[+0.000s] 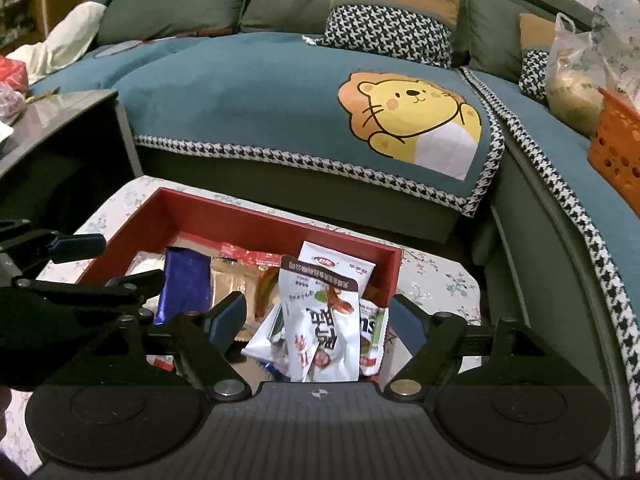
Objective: Organize snacks
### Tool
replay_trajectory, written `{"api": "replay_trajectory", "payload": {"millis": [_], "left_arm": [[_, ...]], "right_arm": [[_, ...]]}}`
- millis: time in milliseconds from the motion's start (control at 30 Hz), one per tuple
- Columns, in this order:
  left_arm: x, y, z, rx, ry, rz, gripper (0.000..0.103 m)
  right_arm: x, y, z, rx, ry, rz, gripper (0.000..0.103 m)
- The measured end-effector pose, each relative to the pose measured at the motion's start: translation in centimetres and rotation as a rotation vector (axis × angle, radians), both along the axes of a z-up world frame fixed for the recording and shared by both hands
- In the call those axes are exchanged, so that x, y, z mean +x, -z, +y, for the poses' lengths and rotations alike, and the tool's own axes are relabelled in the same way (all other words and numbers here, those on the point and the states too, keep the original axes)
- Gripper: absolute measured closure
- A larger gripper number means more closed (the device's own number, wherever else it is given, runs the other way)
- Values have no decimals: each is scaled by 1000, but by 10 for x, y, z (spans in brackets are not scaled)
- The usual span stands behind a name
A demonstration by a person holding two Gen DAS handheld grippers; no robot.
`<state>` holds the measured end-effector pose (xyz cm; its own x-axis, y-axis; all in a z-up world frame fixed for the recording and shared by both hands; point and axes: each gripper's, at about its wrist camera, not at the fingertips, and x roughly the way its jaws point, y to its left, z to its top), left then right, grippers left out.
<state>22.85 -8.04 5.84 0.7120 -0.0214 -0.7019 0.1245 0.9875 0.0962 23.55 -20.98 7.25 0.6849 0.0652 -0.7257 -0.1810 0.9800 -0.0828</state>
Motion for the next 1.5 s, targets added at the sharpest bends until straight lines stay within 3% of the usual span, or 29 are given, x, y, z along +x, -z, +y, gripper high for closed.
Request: {"api": "replay_trajectory", "payload": {"millis": [400,1500], "left_arm": [[-34,-1,6,38,6,-11,0],[-125,5,11,24,18,-9,0]], "right_arm": [[-33,-1,-2,-9,38,12,18],[-123,2,0,-7,54,9,17]]}}
